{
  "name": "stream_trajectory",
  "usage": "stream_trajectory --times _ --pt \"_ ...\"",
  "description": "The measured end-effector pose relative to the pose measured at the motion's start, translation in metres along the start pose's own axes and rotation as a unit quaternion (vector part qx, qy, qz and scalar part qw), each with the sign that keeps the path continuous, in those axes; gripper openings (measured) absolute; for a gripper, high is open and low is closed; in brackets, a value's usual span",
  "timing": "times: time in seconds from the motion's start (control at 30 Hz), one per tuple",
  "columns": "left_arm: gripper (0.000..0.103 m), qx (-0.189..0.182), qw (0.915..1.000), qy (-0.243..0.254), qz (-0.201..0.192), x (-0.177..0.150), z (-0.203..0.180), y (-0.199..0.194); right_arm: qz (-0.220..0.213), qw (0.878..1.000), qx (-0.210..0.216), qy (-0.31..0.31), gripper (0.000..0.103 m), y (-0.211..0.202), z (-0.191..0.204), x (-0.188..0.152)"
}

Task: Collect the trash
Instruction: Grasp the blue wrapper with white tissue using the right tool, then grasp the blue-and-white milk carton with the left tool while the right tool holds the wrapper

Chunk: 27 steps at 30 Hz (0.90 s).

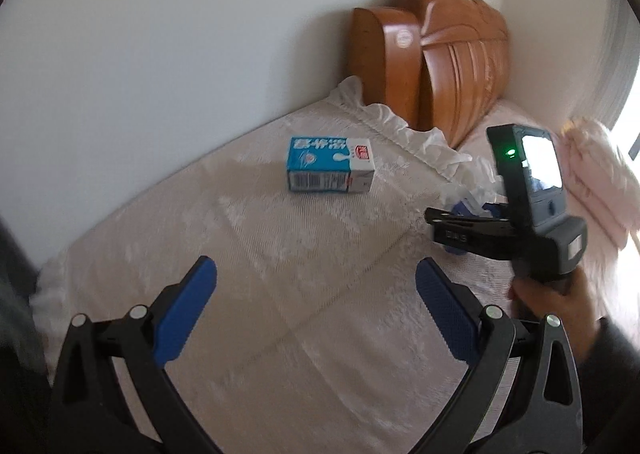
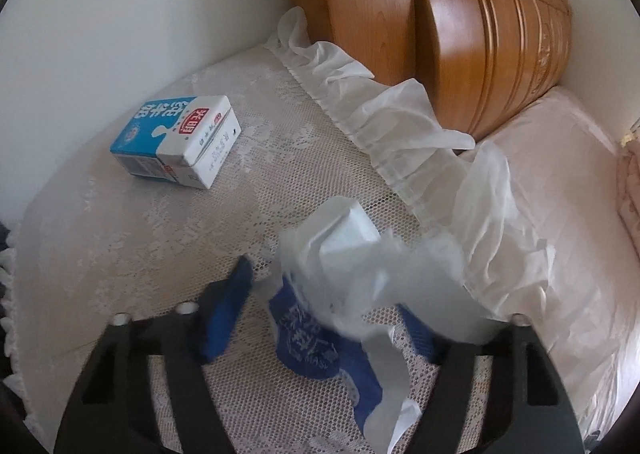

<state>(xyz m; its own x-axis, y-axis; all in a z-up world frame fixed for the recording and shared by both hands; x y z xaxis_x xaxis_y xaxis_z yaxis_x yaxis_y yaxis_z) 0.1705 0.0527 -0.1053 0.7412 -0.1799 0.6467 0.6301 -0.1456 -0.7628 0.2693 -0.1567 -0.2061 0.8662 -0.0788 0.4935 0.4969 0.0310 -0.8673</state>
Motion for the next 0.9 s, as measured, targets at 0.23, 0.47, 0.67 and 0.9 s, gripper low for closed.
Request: stream_trajectory --times 0.23,0.47,0.67,0.9 --pt "0.095 -0.035 0.9895 0.140 0.000 0.031 0.008 0.055 0.008 0.998 0.056 0.022 0.048 -0.008 -0.008 -0.003" --pt "0.095 -0.112 0.9501 0.288 0.040 0.074 0.001 0.122 -0.001 0.991 0.104 0.083 0.048 -0.041 -0.026 -0.008" --pt "0.095 -0.156 0.8905 0.420 0.078 0.088 -0.020 0.172 -0.014 0.991 0.085 0.102 0.048 -0.085 -0.033 -0.026" --pt "0.095 -0.201 0.8497 0.473 0.117 0.091 -0.027 0.204 -0.020 0.987 0.085 0.134 0.049 -0.114 -0.037 -0.045"
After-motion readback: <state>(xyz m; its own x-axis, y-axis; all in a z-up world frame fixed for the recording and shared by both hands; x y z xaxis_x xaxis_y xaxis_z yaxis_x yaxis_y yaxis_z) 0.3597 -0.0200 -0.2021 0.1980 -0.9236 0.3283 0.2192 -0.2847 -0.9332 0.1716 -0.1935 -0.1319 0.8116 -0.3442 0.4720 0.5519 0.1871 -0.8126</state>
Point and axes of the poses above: each gripper's, at about its wrist camera, not at the fingertips, and y roughly the way its jaws point, z to its left, x to its top, the point moved 1 cm from there along y, roughly the way its jaws point, and after that the axes turned 2 degrees about -z, right-handed, at the moved point
